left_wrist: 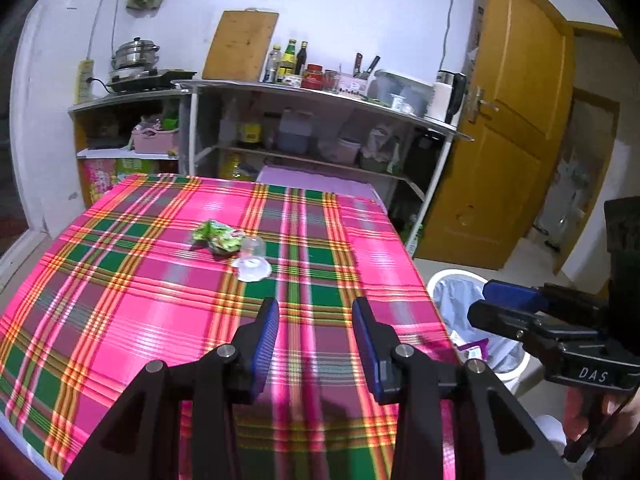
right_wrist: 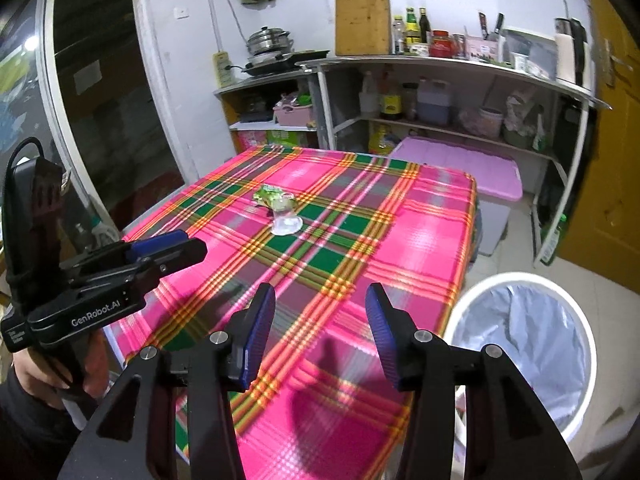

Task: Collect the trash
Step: 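Withdraw both open grippers from the bin back to the table, then grasp the clear plastic cup with the right gripper while the left grasps the green wrapper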

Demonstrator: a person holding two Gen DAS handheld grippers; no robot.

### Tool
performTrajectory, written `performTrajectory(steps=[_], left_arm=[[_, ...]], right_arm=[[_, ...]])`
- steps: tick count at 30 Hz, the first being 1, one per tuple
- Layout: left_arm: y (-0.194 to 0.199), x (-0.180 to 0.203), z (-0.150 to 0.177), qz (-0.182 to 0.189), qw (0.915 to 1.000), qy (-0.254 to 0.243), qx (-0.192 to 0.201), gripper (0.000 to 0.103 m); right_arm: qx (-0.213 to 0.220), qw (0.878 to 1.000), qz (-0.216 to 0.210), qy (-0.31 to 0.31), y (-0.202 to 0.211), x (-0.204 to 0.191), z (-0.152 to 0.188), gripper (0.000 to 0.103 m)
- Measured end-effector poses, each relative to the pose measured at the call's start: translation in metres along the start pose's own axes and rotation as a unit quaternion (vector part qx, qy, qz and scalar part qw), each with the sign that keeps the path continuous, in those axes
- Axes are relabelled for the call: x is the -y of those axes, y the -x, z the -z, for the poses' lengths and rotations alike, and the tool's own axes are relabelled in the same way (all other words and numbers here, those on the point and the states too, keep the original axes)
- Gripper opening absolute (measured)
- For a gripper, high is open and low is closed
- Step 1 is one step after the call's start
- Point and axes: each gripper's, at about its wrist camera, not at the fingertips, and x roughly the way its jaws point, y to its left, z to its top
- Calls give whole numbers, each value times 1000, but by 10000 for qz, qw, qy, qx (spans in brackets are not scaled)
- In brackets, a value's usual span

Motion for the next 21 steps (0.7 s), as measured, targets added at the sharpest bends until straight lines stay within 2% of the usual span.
performTrajectory(steps=[12,21], left_arm=[[-30,-51,-18,-550,9984,122,-81,38],[-41,-97,-18,-716,9965,426,-118,38]], right_arm=[[-247,9988,-147,385,-59,-16,-30,48],[-496,9966,-257,598,-115,-33,-50,49]])
